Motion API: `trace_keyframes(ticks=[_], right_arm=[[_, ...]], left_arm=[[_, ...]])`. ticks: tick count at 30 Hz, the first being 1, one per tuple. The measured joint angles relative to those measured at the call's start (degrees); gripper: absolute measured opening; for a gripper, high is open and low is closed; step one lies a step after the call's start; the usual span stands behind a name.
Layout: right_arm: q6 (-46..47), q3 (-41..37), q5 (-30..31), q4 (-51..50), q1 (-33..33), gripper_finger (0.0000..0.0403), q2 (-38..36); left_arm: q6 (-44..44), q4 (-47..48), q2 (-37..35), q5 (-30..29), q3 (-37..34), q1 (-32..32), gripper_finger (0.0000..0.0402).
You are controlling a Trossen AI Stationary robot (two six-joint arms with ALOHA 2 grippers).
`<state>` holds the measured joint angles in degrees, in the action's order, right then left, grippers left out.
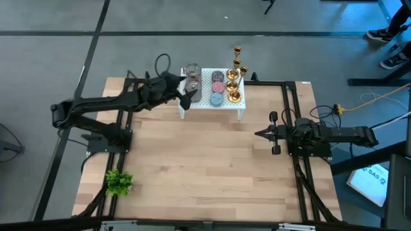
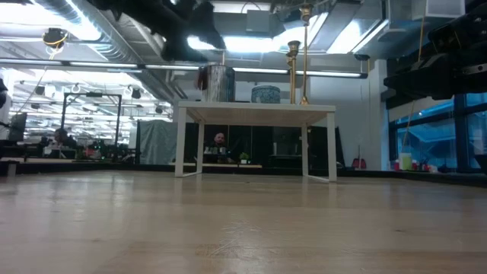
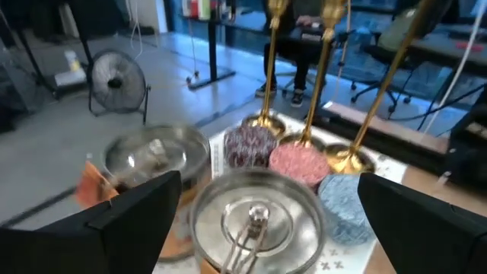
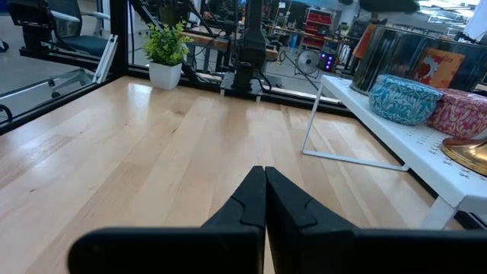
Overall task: Pick & Place candle stick holders
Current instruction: Return to Home Position
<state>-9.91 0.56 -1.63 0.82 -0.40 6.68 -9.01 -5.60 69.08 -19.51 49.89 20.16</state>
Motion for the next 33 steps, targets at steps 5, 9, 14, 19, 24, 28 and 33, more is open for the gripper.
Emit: trace_keyframes(ticks=[5,9,14,19,24,28,33], right_arm=[[0.00,0.00,0.00,0.01,-0.01,0.0001,-0.01],[0.00,0.00,0.00,0.00,0.00,0.0001,0.00],[0.01,0.00,0.02,0.01,0.00,0.0001,0.00],[0.00,0.00,0.02,0.01,-0.01,0.0001,-0.01],[0.00,0.00,0.02,0.01,0.00,0.0001,0.00],[0.00,0.00,0.02,0.02,0.00,0.0001,-0.01],[0.01,0.00,0.02,0.01,0.00,0.0001,0.00]], left_arm=[[4.10,1.53,-6.31,-0.21,0.02,-0.28,0.0399],[-1.60,8.97,-11.71,-0.02,0.13,-0.43,0.0400],[4.57,21.26,-15.99,0.96,-1.08,-3.39,0.0400],[8.57,11.43,-21.88,1.45,-12.41,-7.57,0.0400],[12.97,-6.80,-29.94,8.42,-27.05,-10.36,0.0400],[13.26,-12.05,-37.39,15.75,-34.96,-10.83,0.0400],[13.26,-15.78,-46.18,27.33,-41.67,-8.58,0.0400]])
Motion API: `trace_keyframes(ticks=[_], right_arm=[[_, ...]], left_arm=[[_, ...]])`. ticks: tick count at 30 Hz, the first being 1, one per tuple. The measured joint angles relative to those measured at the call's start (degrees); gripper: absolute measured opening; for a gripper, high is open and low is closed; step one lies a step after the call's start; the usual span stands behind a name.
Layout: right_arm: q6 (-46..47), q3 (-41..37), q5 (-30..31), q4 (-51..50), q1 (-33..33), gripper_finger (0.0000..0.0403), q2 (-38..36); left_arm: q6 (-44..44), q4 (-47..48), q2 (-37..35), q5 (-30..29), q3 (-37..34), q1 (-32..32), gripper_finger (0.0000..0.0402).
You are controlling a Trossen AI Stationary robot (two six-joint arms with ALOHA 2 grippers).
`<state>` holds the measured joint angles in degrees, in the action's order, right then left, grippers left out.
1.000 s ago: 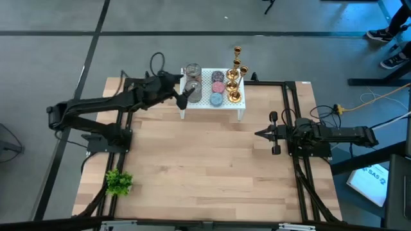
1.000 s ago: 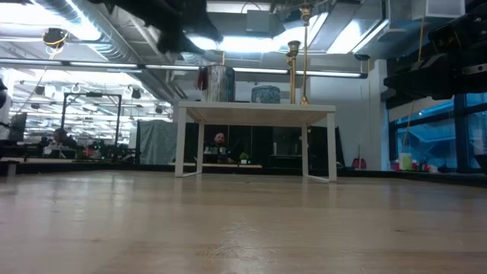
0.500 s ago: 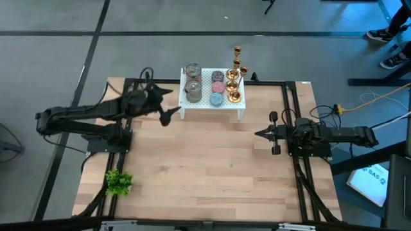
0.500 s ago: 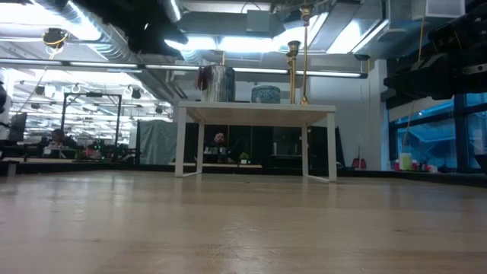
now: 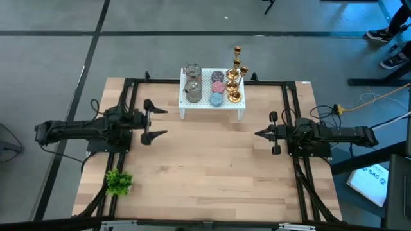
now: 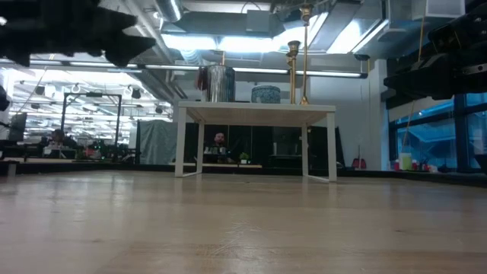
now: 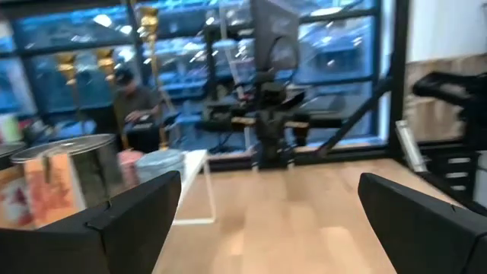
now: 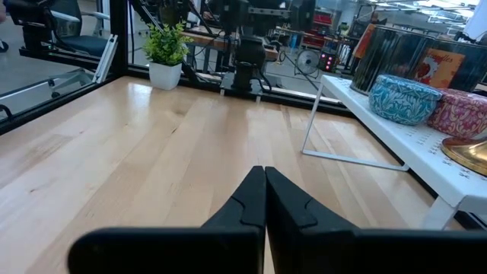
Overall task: Pick & Place candle stick holders
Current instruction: Return to Home Position
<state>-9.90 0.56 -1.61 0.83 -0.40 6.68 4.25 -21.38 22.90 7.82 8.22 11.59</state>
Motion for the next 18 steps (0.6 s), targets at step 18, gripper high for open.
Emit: trace_keyframes(ticks=[18], right_arm=[[0.00,0.00,0.00,0.00,0.00,0.0001,-0.01]], left_arm=[[-2.86,3.96,-11.98,3.56,-7.73,8.39,0.0400]])
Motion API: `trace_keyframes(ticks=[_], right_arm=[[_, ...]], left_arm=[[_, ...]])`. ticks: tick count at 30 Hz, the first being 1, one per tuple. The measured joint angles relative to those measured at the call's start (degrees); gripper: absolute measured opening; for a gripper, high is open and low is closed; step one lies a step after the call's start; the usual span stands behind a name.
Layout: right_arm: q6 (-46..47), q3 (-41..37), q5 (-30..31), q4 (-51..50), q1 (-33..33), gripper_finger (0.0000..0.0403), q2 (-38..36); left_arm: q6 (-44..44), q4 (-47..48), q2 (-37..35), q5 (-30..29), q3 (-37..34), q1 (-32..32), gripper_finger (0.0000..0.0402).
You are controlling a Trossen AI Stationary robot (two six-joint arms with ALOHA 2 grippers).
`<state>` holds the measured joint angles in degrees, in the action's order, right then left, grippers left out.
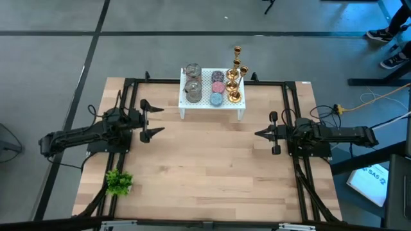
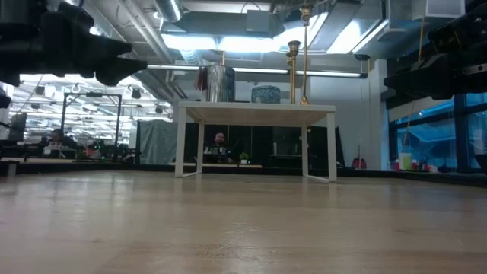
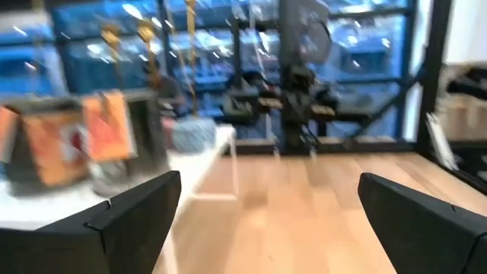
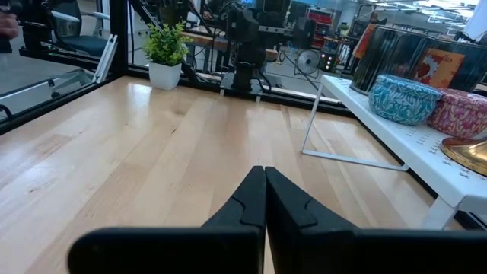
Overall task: Pick & Place candle stick holders
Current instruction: Return to Home Position
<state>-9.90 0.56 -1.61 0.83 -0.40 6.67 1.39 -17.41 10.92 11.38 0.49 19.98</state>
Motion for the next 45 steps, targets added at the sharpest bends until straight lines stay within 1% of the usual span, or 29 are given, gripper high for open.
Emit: trace_keyframes(ticks=[2,4,9,12,14,22,27,45], right_arm=[[0.00,0.00,0.00,0.00,-0.02,0.0001,0.00],[0.01,0.00,0.00,-0.01,0.00,0.0001,-0.01],[-0.01,0.00,0.00,-0.01,-0.02,0.0001,-0.01],[-0.01,0.00,0.00,-0.01,0.00,0.0001,-0.01],[-0.01,0.00,0.00,-0.01,-0.02,0.0001,0.00],[0.01,0.00,0.00,-0.01,0.00,0.0001,0.01],[-0.01,0.00,0.00,-0.01,0.00,0.0001,-0.01],[-0.01,0.00,0.00,0.00,0.00,0.0001,-0.01]], left_arm=[[-0.08,2.48,0.01,1.92,0.00,0.38,0.0400],[-0.21,4.74,0.00,1.74,0.00,0.42,0.0400],[-1.14,11.88,0.04,-3.66,0.00,0.42,0.0400],[-0.18,13.80,0.04,-5.74,0.00,0.41,0.0400],[1.08,13.84,0.04,-6.78,0.00,0.40,0.0400],[4.19,14.25,0.04,-6.84,0.00,0.40,0.0400],[2.36,14.57,0.09,-6.84,0.00,0.40,0.0400],[3.37,14.55,0.09,-6.86,0.00,0.40,0.0400]])
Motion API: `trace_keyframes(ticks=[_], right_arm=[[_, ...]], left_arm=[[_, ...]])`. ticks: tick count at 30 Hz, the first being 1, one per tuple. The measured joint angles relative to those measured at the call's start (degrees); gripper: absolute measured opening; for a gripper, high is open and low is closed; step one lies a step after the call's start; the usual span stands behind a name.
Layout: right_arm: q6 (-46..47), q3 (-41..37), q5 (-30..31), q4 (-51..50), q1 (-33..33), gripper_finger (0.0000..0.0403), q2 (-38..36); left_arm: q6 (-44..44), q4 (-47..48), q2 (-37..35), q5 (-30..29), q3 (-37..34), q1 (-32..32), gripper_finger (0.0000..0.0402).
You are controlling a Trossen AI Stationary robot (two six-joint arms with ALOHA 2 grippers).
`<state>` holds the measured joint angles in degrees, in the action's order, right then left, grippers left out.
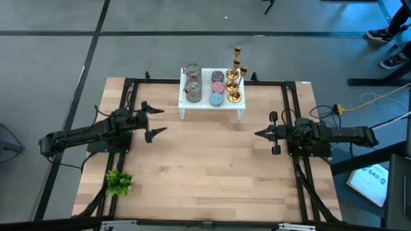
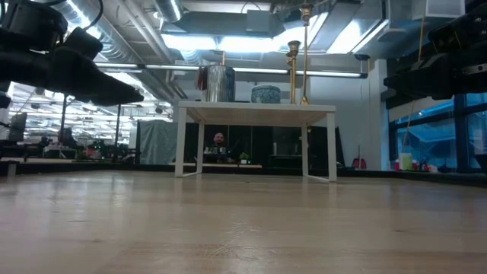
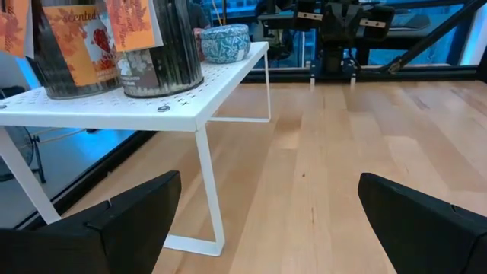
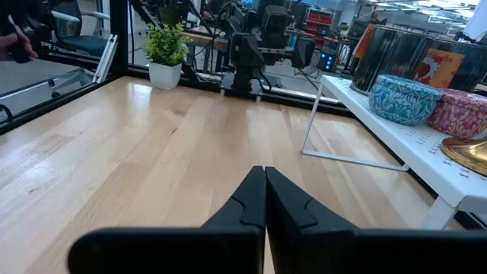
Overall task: Pick & Place candle stick holders
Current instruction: Return to Home Position
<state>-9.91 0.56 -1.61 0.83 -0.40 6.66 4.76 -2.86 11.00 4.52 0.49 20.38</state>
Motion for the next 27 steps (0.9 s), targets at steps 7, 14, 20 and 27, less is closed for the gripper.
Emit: trace_keyframes(ticks=[7,14,20,27], right_arm=[[0.00,0.00,0.00,-0.01,0.00,0.0001,0.00],[0.00,0.00,0.00,-0.01,0.00,0.0001,0.02],[0.00,0.00,0.00,0.01,0.00,0.0001,0.00],[0.00,0.00,0.00,-0.01,0.00,0.0001,0.00]], left_arm=[[1.35,-6.92,0.02,0.02,-0.01,0.00,0.0400],[0.53,-9.30,0.02,0.02,-0.02,0.00,0.0400],[0.52,-9.23,0.02,0.02,-0.02,-0.01,0.0400],[0.52,-9.19,0.02,0.02,-0.02,0.00,0.0400]])
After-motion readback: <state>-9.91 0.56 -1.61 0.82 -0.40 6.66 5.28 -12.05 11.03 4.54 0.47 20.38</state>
